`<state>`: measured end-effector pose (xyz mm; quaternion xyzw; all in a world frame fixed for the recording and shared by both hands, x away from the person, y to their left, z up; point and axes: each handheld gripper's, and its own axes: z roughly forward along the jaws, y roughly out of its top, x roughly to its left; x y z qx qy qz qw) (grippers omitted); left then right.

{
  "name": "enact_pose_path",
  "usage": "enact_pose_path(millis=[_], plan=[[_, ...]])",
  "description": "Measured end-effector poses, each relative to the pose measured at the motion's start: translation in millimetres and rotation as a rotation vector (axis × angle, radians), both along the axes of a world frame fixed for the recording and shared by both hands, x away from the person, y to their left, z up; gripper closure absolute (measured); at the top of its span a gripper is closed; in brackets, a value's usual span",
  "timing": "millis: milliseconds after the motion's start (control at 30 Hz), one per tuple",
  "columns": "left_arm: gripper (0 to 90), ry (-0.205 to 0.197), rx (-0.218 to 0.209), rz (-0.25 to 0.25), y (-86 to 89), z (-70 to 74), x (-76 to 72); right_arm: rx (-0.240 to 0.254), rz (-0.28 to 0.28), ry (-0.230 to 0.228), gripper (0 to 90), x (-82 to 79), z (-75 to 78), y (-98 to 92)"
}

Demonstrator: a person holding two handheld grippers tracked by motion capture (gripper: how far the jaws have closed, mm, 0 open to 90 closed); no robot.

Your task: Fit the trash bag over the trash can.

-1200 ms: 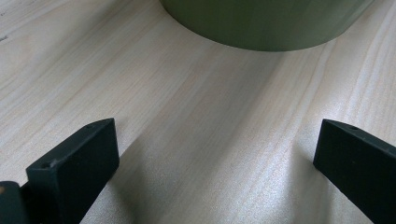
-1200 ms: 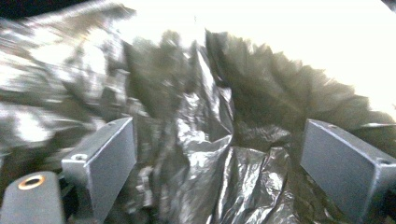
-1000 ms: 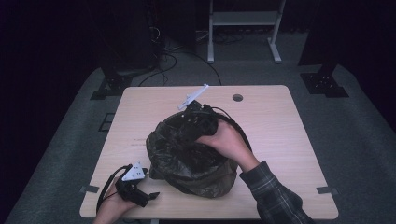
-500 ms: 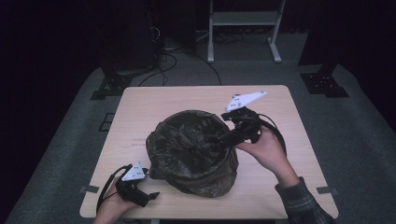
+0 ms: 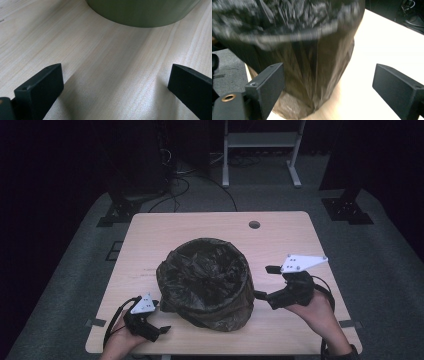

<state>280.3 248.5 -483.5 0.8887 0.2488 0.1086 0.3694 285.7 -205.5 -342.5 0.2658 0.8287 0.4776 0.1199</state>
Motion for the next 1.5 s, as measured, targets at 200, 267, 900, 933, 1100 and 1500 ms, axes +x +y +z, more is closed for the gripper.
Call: enact_pose_path(millis=[200,267,900,933,1100,1500], plan=[[0.0,0.000,-0.003,0.001,-0.1,-0.1,0.0,-0.008,-0.032,-0.008,9.7,-6.6,-33.8,-7.0],[0.0,0.000,-0.002,0.002,-0.1,-0.1,-0.1,-0.007,-0.037,0.000,9.7,-7.6,-43.5,-9.4],[0.0,0.000,-0.002,0.001,-0.1,-0.1,0.0,-0.194,-0.016,0.080,9.5,-5.6,-126.5,-0.9],[0.0,0.000,-0.002,0.001,-0.1,-0.1,-0.1,-0.208,-0.017,0.072,9.5,-6.5,-128.6,1.9],[0.0,0.000,-0.002,0.001,-0.1,-0.1,0.0,-0.237,0.001,0.076,9.3,-9.0,-141.2,13.6],[0.0,0.000,-0.002,0.002,-0.1,-0.1,-0.1,-0.204,0.008,0.079,9.4,-10.2,-144.3,16.6]])
